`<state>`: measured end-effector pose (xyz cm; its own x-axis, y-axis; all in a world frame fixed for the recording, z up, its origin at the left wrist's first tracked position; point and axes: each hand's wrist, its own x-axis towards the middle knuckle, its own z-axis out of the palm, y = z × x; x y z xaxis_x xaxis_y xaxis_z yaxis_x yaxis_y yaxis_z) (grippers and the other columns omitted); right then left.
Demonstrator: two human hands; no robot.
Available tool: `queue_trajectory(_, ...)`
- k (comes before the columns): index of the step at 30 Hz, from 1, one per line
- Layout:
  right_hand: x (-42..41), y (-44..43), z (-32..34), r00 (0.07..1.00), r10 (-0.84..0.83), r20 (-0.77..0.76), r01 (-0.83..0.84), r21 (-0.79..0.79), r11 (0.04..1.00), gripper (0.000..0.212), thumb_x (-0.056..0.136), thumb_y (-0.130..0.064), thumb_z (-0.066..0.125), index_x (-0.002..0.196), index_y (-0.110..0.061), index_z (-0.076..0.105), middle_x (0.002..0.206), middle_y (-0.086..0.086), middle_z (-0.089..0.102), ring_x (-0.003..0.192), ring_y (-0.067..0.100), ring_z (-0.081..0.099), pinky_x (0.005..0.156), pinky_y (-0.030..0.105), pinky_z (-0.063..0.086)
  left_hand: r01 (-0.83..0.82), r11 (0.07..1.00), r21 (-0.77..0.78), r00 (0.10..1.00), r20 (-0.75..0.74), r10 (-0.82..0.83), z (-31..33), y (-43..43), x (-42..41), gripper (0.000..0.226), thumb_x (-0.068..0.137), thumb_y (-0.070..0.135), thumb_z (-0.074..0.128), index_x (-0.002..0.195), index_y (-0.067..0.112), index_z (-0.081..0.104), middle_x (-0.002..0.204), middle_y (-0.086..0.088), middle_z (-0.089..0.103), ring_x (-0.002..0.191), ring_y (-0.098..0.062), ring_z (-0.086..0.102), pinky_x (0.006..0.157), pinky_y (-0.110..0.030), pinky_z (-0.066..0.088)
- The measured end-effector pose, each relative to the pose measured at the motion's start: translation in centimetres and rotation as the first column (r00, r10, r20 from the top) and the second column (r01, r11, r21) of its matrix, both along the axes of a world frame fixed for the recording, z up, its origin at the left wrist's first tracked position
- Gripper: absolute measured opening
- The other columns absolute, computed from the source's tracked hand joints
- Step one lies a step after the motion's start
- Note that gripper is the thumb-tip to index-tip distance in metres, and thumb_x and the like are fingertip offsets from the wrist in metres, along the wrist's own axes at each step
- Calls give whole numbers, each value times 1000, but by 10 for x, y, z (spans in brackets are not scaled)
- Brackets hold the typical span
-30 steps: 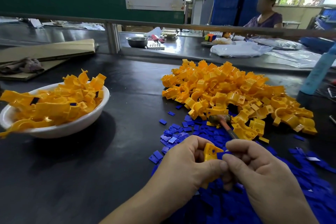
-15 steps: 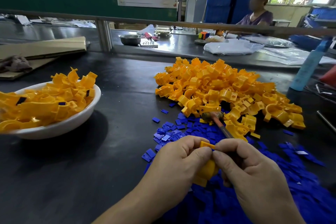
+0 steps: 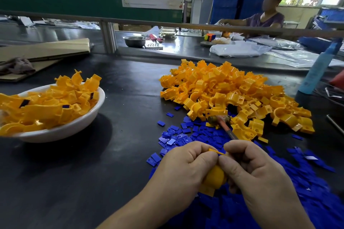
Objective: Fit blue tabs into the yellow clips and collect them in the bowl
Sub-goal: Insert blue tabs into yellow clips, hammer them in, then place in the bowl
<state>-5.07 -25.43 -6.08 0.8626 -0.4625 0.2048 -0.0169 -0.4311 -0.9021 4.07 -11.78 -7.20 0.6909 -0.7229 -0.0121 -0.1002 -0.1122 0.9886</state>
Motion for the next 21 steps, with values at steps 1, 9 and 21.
queue_trajectory(1,0,-1,0,1000,0,-10,0,9,1000,31,59,-43,60,89,-34,61,79,-13,63,61,11,63,48,19,51,0,1000,4,1000,-2,0,0,0,0,16,97,40,55,97,39,71,92,8,74,82,-8,71,66,-20,57)
queue_trajectory(9,1,-3,2,998,29,-63,-26,50,998,27,60,-48,56,85,-48,67,85,-13,66,73,6,63,52,15,50,-26,999,33,998,54,24,-1,0,0,13,96,43,55,96,44,69,93,10,72,86,-8,69,75,-25,58)
queue_trajectory(21,1,-4,3,994,108,-24,-104,135,985,27,60,-42,60,84,-51,66,84,-21,67,77,-1,64,54,13,52,-12,998,68,999,-31,14,2,1,4,12,94,39,59,94,37,71,91,8,74,84,-9,69,75,-25,58)
